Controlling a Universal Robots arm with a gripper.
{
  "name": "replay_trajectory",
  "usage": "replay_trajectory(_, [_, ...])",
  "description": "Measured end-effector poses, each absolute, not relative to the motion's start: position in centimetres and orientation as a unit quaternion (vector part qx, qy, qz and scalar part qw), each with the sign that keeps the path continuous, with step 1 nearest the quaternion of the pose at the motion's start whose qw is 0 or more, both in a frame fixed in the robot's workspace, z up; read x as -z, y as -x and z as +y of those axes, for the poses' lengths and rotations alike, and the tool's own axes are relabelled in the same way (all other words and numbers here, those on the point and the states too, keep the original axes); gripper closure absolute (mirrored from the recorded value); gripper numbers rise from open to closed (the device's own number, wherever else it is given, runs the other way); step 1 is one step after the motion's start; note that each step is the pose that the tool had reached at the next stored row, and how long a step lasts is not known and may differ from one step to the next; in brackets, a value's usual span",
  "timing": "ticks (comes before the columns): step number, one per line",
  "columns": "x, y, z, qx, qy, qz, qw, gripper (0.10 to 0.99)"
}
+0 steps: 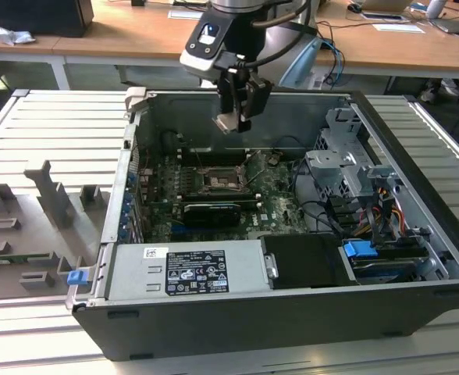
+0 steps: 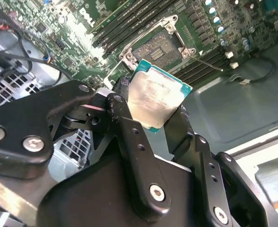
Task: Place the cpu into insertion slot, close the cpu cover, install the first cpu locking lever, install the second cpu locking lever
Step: 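Place the cpu into insertion slot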
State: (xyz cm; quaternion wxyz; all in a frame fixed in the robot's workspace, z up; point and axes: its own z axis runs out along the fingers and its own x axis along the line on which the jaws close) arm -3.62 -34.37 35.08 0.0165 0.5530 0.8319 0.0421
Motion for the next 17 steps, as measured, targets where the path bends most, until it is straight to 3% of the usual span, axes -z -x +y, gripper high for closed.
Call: replay_trajectory(17, [-33.4,3.6,-34.3,-0.038,-0.674,0.738,0.022,0.545])
